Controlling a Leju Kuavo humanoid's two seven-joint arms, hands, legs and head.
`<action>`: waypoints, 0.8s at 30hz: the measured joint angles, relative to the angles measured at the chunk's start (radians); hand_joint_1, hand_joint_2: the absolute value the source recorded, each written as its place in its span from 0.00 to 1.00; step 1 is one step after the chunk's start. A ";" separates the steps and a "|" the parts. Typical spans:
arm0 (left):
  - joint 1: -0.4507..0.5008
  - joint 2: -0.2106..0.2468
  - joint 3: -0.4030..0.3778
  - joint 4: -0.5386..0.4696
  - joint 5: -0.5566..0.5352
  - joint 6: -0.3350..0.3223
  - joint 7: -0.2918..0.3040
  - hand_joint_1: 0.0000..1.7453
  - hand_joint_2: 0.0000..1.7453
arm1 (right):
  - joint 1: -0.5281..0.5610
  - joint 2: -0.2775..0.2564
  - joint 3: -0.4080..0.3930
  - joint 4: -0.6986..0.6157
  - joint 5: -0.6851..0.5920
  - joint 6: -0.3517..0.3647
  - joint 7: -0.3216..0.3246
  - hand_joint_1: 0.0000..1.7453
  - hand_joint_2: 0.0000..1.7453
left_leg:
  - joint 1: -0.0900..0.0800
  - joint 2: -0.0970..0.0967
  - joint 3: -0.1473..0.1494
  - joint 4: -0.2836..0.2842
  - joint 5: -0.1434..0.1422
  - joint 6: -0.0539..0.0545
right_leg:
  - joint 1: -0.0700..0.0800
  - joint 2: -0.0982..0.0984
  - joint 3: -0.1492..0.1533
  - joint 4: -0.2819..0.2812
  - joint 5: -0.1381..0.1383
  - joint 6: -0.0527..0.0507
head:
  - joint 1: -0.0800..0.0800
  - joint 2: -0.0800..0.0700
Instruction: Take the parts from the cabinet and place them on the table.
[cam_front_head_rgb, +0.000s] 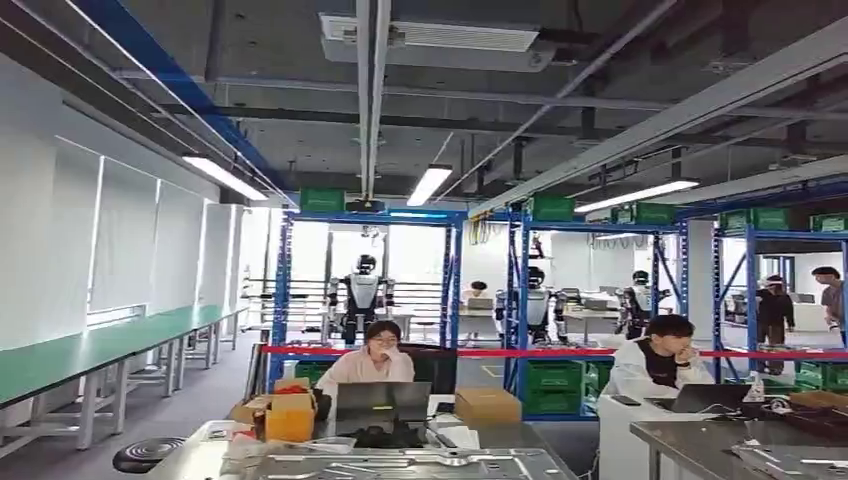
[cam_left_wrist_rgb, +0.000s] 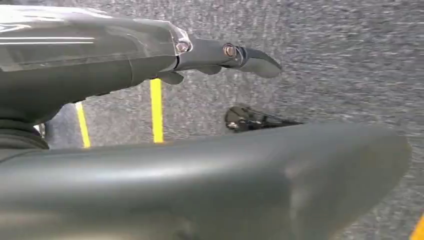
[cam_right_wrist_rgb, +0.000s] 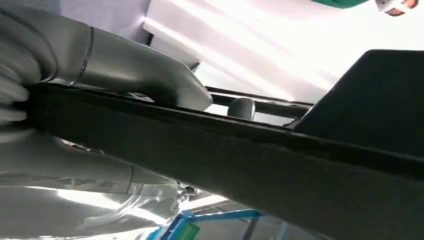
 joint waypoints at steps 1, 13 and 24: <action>0.000 0.000 0.000 0.000 0.000 0.000 0.000 0.00 1.00 | -0.002 0.000 0.000 0.000 0.000 0.000 0.000 1.00 1.00 | 0.001 0.000 -0.003 -0.001 0.000 -0.006 | 0.001 0.000 0.002 -0.006 -0.011 -0.009 | 0.000 0.001; 0.005 -0.002 0.000 0.000 -0.002 -0.001 0.000 0.00 1.00 | 0.002 0.000 0.001 0.000 -0.001 0.000 0.000 1.00 1.00 | 0.002 0.003 -0.096 0.109 0.027 -0.027 | -0.002 0.004 0.055 -0.024 -0.041 -0.036 | 0.001 0.000; 0.001 -0.002 0.000 0.000 -0.006 -0.003 -0.003 0.00 1.00 | 0.004 -0.006 -0.002 0.000 -0.004 0.000 0.001 1.00 1.00 | 0.004 0.002 -0.039 0.008 0.026 0.015 | -0.006 0.001 -0.088 0.278 -0.192 0.017 | 0.000 0.000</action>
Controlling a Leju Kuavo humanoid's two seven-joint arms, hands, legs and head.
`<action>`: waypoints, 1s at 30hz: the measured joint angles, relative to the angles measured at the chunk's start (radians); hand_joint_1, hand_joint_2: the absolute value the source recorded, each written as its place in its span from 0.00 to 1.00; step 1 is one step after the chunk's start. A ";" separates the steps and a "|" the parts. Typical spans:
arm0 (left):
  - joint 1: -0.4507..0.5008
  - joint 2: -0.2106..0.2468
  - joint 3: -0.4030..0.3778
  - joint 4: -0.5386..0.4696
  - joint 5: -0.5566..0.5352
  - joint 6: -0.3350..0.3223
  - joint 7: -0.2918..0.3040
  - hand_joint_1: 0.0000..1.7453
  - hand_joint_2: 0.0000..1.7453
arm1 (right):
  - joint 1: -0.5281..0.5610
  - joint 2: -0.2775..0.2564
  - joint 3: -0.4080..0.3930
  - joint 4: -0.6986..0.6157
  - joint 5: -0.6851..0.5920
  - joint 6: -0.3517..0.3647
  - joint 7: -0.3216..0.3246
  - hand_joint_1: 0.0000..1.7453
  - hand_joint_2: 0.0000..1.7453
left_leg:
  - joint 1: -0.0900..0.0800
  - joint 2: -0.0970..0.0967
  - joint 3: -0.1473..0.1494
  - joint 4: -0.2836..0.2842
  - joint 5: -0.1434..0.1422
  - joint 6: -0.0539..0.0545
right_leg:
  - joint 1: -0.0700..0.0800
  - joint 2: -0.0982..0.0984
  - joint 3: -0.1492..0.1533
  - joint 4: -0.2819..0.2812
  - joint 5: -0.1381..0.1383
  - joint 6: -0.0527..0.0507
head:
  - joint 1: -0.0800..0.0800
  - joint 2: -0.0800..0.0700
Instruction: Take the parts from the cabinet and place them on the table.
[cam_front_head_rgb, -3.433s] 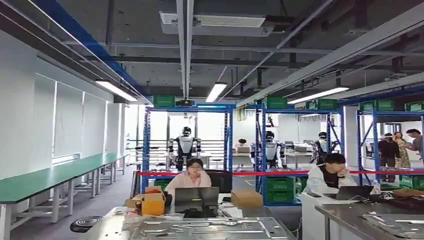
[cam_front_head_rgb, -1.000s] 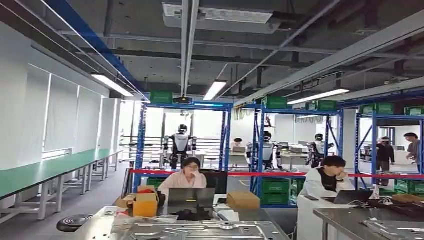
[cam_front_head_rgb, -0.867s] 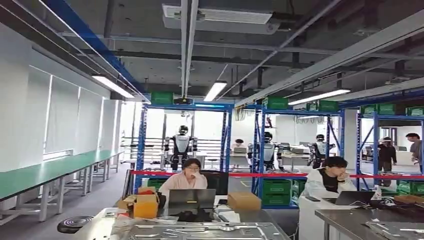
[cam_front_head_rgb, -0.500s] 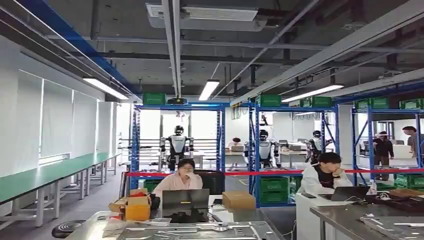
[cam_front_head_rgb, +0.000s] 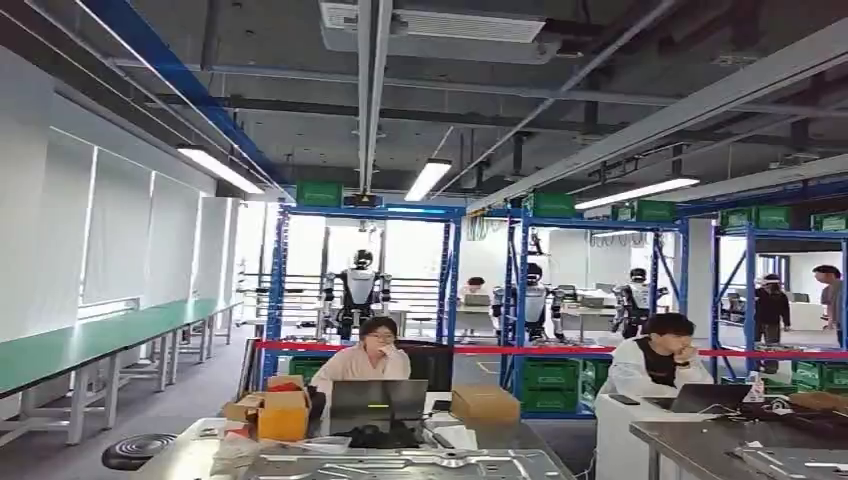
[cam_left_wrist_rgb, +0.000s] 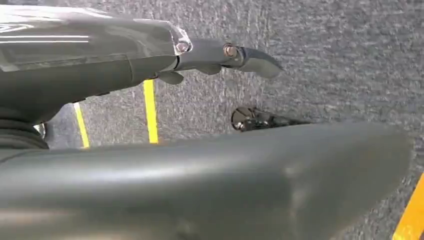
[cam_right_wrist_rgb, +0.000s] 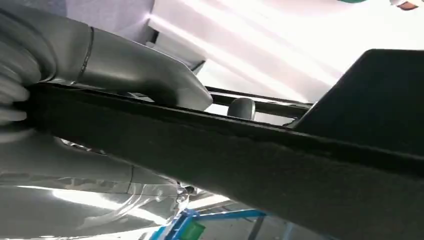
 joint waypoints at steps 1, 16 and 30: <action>0.001 0.000 0.000 0.000 0.000 0.000 0.000 0.00 1.00 | 0.001 -0.001 0.000 0.000 0.000 0.000 0.000 1.00 1.00 | 0.000 0.000 0.002 0.000 -0.003 0.000 | -0.001 0.000 -0.025 0.030 0.007 0.002 | 0.000 0.000; 0.001 -0.003 0.000 0.000 0.000 -0.006 0.000 0.00 1.00 | 0.001 -0.002 0.000 0.000 -0.002 0.000 0.001 1.00 1.00 | -0.003 -0.001 -0.097 0.249 -0.146 -0.048 | 0.003 -0.005 0.112 -0.305 0.172 -0.060 | 0.000 0.000; -0.001 -0.004 0.000 0.000 0.000 -0.005 -0.001 0.00 1.00 | 0.002 -0.004 -0.002 0.000 -0.003 0.000 0.001 1.00 1.00 | 0.000 -0.001 0.004 -0.010 0.008 -0.004 | 0.001 0.000 0.065 -0.122 0.040 -0.006 | 0.000 0.000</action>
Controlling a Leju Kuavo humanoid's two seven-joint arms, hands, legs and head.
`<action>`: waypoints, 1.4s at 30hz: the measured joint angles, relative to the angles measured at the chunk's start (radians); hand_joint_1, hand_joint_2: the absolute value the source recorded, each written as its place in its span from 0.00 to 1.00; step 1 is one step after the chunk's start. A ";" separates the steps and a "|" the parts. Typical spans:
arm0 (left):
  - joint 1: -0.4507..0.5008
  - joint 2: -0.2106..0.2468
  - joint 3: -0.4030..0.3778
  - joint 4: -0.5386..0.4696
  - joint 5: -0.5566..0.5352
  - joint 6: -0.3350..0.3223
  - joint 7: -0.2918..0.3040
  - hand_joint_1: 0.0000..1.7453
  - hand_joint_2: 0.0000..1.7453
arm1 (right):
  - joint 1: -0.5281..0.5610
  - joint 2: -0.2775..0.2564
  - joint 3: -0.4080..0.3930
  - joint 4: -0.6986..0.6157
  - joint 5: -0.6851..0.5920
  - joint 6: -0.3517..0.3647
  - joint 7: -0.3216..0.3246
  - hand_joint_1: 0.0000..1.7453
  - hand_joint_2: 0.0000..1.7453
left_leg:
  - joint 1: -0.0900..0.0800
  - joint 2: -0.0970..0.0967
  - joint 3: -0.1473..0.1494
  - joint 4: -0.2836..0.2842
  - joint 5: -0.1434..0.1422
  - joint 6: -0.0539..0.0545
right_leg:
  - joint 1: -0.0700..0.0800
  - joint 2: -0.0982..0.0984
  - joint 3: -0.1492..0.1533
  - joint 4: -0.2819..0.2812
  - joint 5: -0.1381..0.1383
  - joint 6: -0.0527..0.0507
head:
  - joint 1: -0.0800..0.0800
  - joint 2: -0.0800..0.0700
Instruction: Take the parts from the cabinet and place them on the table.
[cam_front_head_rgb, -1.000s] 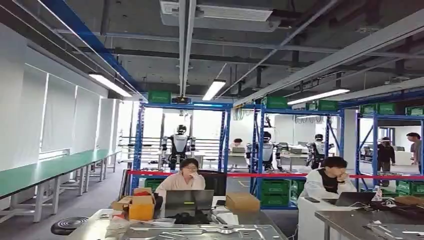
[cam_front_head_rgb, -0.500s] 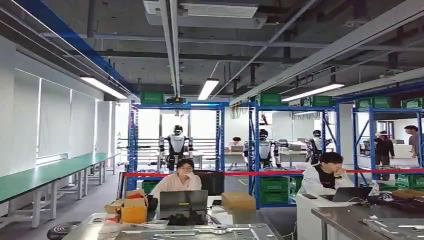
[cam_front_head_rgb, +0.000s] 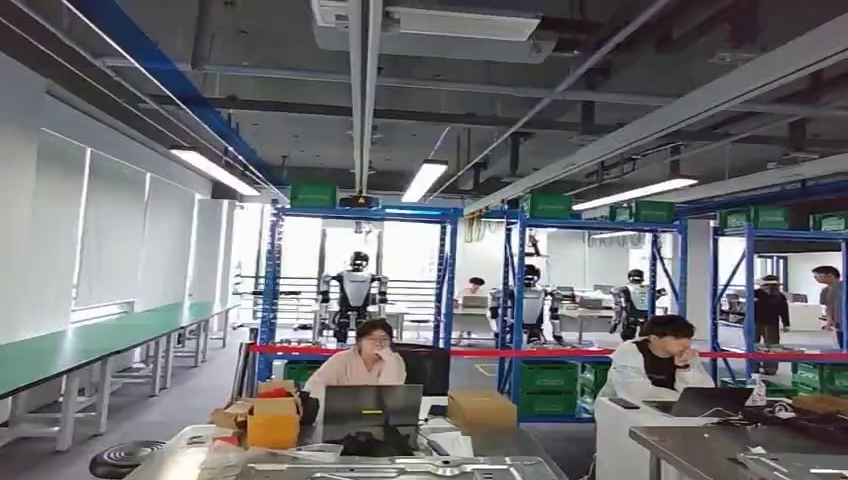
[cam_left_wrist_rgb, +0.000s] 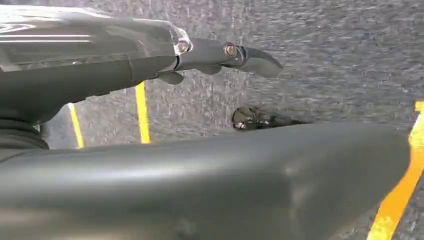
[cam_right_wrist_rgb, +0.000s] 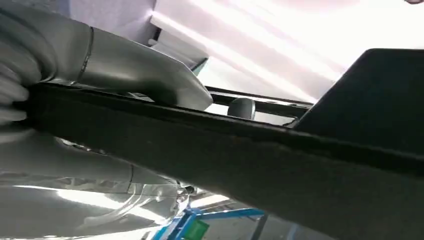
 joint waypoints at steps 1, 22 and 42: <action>0.000 0.000 0.000 0.000 0.000 0.000 0.000 0.00 1.00 | 0.003 -0.001 0.000 0.000 0.000 0.000 0.000 1.00 1.00 | 0.000 0.000 0.000 0.000 -0.002 0.001 | -0.001 0.000 -0.046 0.082 -0.028 0.003 | 0.000 0.000; 0.004 -0.002 0.000 0.000 0.000 -0.002 0.000 0.00 1.00 | 0.005 -0.007 -0.006 0.000 -0.007 0.003 0.000 1.00 1.00 | -0.004 -0.001 -0.016 0.028 0.022 -0.031 | 0.005 0.002 0.083 -0.184 0.108 -0.047 | 0.001 0.000; 0.001 -0.008 0.000 0.000 0.000 -0.003 -0.001 0.00 1.00 | 0.005 -0.016 -0.016 0.002 -0.008 0.004 0.003 1.00 1.00 | -0.004 -0.001 0.052 -0.017 -0.039 -0.031 | 0.007 0.001 0.031 -0.167 0.134 -0.033 | 0.001 0.000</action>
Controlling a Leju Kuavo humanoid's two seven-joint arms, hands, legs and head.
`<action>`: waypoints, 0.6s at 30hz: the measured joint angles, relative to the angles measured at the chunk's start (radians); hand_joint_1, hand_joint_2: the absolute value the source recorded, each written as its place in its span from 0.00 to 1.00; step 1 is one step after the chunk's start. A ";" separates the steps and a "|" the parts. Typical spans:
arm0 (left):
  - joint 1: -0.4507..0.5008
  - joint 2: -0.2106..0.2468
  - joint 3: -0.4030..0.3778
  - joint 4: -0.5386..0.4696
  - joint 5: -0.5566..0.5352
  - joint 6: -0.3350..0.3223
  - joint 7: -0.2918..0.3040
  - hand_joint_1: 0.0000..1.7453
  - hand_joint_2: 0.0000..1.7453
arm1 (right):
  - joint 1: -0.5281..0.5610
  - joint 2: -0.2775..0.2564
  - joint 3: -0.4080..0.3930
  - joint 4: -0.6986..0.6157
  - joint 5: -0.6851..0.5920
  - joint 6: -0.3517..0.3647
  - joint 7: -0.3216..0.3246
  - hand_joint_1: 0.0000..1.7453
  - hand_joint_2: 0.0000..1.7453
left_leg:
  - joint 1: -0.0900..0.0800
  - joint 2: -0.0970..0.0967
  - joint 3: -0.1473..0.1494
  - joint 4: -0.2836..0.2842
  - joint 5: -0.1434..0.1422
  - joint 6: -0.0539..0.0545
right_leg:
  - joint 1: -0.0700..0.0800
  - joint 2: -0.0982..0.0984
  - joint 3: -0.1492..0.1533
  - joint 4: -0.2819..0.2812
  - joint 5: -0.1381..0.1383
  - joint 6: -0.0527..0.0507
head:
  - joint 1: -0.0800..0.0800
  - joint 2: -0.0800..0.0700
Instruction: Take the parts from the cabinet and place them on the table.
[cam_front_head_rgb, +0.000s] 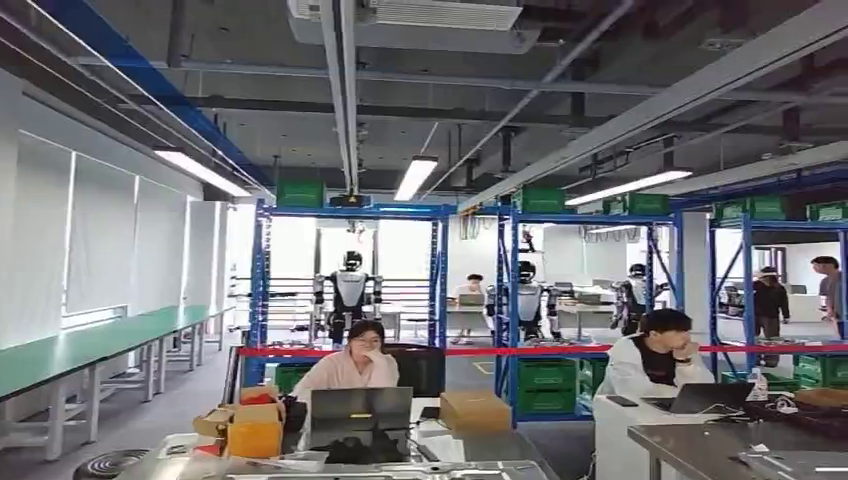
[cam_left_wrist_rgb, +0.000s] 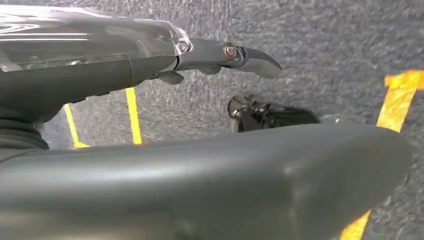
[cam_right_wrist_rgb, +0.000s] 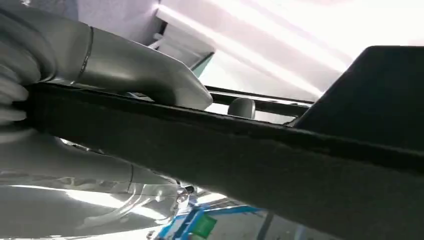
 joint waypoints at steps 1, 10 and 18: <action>-0.003 0.000 0.000 0.000 0.000 0.000 0.000 0.00 1.00 | 0.000 0.000 0.000 0.000 0.000 0.000 0.000 1.00 1.00 | 0.002 0.001 0.000 0.007 -0.010 -0.005 | -0.009 -0.002 0.008 -0.012 0.005 -0.008 | 0.000 0.000; 0.003 0.000 0.000 0.000 0.000 0.000 0.000 0.00 1.00 | 0.000 0.000 0.002 0.001 0.000 0.002 0.000 1.00 1.00 | 0.000 0.001 -0.089 0.091 0.044 -0.004 | -0.005 0.000 0.054 -0.013 -0.031 -0.017 | 0.000 0.000; 0.001 0.000 0.000 0.000 0.000 -0.002 -0.003 0.00 1.00 | -0.001 -0.002 -0.001 0.000 -0.003 0.003 0.006 1.00 1.00 | 0.001 0.001 -0.048 0.016 0.032 0.034 | -0.005 -0.002 0.029 0.067 -0.094 0.027 | 0.000 0.000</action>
